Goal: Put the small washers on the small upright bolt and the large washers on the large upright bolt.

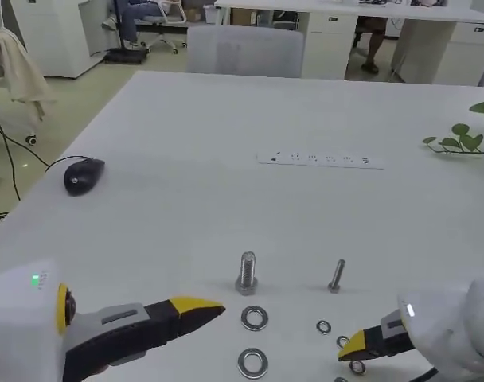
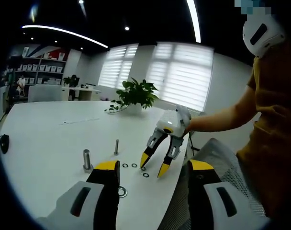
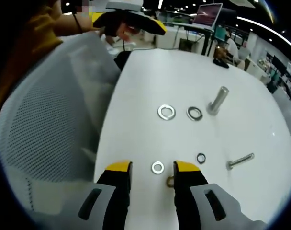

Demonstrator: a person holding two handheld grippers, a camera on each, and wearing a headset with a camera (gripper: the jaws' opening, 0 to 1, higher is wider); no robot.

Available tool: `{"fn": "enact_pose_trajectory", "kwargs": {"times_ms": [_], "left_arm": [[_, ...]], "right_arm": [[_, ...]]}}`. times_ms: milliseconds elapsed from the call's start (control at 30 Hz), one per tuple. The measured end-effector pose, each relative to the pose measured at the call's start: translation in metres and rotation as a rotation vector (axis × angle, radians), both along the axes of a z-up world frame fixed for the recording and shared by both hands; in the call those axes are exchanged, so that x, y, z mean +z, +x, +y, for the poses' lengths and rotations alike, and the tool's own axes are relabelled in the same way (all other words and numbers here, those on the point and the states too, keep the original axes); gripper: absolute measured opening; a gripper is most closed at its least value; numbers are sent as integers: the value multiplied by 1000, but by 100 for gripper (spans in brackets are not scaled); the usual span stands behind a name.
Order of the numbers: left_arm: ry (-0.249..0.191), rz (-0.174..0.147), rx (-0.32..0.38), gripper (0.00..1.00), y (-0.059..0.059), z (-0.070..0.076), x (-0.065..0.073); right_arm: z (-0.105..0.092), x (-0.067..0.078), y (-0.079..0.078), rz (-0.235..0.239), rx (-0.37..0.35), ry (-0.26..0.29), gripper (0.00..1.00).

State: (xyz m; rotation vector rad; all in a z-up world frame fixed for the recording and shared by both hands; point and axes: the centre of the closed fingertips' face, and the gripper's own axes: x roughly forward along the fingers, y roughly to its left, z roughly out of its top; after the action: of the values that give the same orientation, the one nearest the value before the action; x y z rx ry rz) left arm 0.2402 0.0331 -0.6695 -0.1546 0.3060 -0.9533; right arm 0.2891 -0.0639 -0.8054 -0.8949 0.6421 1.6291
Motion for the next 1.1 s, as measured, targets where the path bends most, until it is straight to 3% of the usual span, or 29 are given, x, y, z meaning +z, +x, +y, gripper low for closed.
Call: {"fn": "enact_pose_trajectory", "kwargs": {"times_ms": [433,467,867,1100], "left_arm": [[-5,-2,1,56,1,-2,-1],[-7,-3,3,56,1,-2,-1],[-16,-10,14,56,1,-3,1],[-13,-12,18,56,1,-3,1]], "right_arm": [[-3,-19,2,-55,140,-166,34],[0,-17,-2,-27,140,-152,33],[-1,-19,2,-49,255,-248,27],[-3,-19,4,-50,244,-240,26]]}}
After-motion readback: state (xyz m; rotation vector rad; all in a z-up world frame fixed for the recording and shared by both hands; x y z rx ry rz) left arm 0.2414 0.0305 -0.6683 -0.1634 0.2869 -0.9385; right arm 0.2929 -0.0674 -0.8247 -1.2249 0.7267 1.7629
